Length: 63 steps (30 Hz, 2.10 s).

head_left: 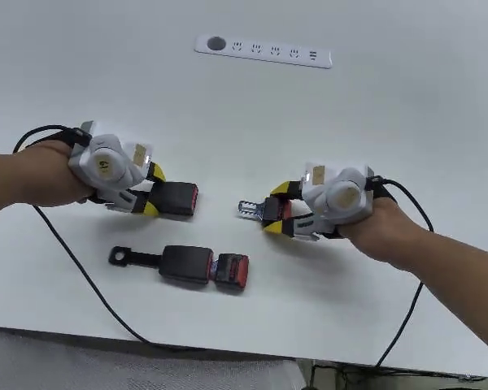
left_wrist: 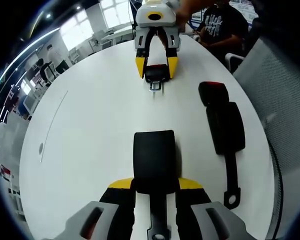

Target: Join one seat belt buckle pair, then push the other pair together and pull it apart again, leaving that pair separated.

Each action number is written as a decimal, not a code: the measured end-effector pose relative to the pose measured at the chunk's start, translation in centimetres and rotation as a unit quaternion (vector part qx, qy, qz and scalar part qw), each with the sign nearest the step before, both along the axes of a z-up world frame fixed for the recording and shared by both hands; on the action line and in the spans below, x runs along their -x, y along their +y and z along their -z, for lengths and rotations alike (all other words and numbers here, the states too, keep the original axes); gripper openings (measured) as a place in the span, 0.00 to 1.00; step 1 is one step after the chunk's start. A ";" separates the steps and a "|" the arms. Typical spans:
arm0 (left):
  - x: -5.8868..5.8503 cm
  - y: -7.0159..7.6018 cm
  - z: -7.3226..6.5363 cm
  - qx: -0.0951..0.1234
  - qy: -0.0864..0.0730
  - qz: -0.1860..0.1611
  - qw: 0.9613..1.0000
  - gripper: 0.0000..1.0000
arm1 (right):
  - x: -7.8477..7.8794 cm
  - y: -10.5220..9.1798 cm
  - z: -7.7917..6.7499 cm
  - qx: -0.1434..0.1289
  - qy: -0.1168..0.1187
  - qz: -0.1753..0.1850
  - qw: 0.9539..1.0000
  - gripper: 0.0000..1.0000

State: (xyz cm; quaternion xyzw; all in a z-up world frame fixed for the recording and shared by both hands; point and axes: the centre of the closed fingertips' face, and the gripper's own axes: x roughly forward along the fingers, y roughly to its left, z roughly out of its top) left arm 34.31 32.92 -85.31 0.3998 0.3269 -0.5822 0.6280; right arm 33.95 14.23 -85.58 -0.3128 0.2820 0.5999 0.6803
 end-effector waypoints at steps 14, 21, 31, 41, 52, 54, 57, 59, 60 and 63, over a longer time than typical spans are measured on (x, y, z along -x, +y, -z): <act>0.0 -0.1 0.0 -0.010 -0.004 -0.012 1.000 0.32 | 0.2 -7.2 0.7 0.059 0.020 0.046 0.997 0.41; 0.1 0.2 -0.2 0.010 0.004 -0.078 0.997 0.48 | -0.1 -7.3 0.0 0.050 0.022 0.095 0.994 0.43; 2.5 2.1 -5.0 0.070 -0.036 -0.136 0.988 0.57 | 2.5 -7.0 -4.1 -0.006 0.006 0.138 0.990 0.52; 8.5 5.5 -7.8 0.118 -0.027 -0.241 0.963 0.70 | 7.2 -5.6 -6.8 -0.057 0.001 0.163 0.985 0.70; 12.0 9.5 -7.8 0.137 -0.032 -0.303 0.943 0.88 | 9.6 -7.3 -8.0 -0.083 -0.001 0.205 0.975 0.91; 12.1 9.9 -8.1 0.140 -0.035 -0.306 0.941 0.95 | 10.1 -7.7 -7.6 -0.076 -0.002 0.207 0.975 0.97; 11.9 10.7 -8.7 0.145 -0.043 -0.321 0.935 1.00 | 10.3 -8.4 -7.8 -0.077 -0.008 0.222 0.972 1.00; 12.0 10.9 -9.1 0.148 -0.044 -0.323 0.934 1.00 | 10.3 -8.6 -7.9 -0.084 -0.009 0.234 0.969 1.00; 12.2 10.9 -9.2 0.150 -0.041 -0.326 0.932 1.00 | 10.4 -8.8 -7.9 -0.085 -0.012 0.238 0.967 1.00; 12.7 10.9 -9.1 0.147 -0.039 -0.328 0.933 1.00 | 10.7 -9.1 -7.2 -0.074 -0.008 0.250 0.966 1.00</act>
